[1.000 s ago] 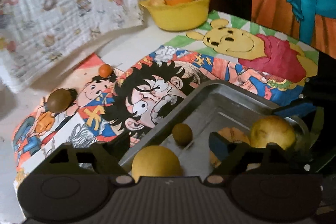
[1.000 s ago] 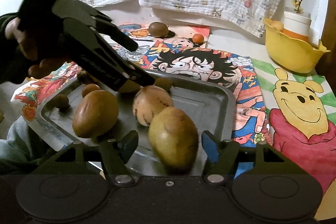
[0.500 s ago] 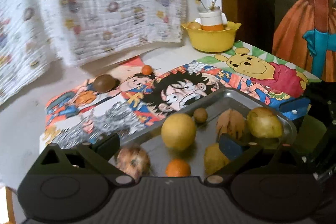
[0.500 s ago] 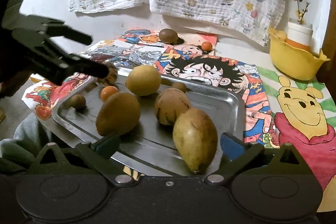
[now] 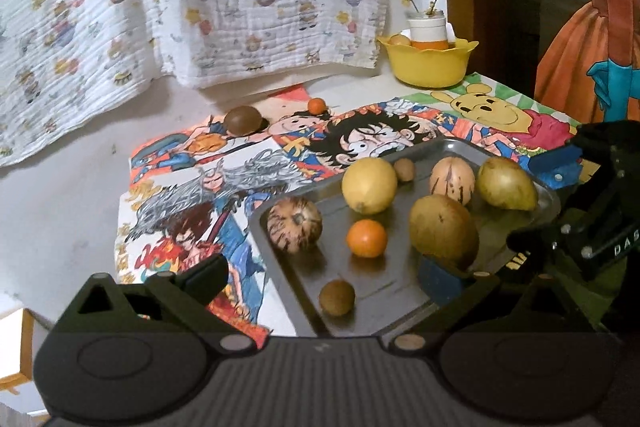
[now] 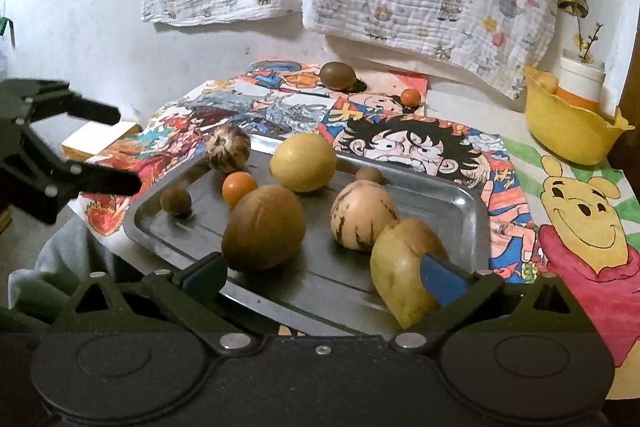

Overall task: Organize fruits
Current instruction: 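Withdraw both tools from the tray toward the brown kiwi and kumquat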

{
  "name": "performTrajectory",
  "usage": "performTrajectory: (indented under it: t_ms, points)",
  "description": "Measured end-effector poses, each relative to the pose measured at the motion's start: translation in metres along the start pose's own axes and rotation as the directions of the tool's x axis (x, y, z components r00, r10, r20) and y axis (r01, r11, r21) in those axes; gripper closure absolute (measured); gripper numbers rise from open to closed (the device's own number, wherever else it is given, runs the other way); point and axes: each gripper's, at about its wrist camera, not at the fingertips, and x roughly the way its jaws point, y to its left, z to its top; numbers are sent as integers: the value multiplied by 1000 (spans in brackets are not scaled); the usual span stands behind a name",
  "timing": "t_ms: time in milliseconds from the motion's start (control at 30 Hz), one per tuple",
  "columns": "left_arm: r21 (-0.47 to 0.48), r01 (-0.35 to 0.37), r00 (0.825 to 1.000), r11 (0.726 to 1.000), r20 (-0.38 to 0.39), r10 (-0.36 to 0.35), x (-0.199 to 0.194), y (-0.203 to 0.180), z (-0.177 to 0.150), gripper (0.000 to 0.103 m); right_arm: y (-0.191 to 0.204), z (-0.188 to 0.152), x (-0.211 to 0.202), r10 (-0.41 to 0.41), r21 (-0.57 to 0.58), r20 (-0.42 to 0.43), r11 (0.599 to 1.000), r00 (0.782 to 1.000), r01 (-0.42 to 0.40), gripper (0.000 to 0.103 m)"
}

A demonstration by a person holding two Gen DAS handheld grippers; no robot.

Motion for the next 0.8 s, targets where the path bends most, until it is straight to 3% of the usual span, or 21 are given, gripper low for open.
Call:
performTrajectory:
  t_ms: [800]
  points:
    - [-103,-68,998,992,-21,66,13,58,18,0,14,54,30,56,-58,-2,997,998,-56,1]
